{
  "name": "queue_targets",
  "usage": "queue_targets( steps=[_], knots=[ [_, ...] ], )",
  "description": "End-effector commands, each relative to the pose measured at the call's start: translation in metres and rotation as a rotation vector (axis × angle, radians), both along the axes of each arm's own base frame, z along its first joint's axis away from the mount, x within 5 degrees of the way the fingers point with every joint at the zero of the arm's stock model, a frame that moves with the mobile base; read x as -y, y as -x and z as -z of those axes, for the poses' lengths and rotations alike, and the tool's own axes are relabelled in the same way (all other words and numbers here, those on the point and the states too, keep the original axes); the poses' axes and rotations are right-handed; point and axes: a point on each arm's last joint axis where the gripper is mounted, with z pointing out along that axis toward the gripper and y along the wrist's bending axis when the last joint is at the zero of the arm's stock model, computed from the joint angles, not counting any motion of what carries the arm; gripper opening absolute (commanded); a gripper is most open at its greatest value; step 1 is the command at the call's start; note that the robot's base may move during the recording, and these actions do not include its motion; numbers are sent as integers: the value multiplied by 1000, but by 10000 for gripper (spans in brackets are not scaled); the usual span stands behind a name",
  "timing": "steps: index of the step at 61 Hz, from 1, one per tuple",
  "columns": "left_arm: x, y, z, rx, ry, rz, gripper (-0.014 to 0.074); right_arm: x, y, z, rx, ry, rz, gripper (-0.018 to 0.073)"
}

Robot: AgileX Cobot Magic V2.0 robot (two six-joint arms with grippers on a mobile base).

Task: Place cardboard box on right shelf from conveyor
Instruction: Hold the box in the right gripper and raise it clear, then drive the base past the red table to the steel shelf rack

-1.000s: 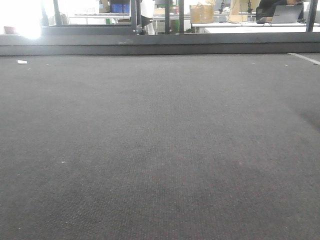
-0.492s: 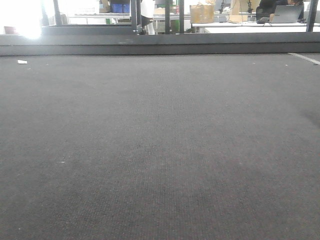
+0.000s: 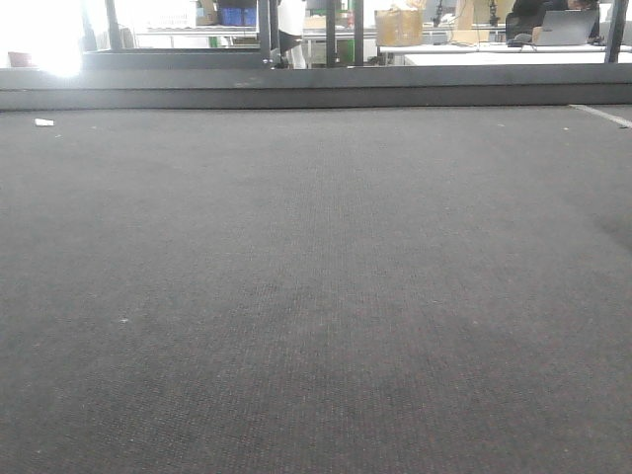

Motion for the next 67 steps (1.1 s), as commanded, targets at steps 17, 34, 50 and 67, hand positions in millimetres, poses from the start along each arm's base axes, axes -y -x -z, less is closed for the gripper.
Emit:
queue_targets(
  steps=[17,34,50,67],
  knots=[
    [-1,1,-6,90,6,-9,-116,0,-2,-15,106,-3,1,256],
    [-1,1,-6,90,6,-9,-116,0,-2,-15,104,-2,1,256],
    [-1,1,-6,90,6,-9,-116,0,-2,-15,104,-2,1,256],
    [-1,1,-6,90,6,-9,-116,0,-2,-15,104,-2,1,256]
  ],
)
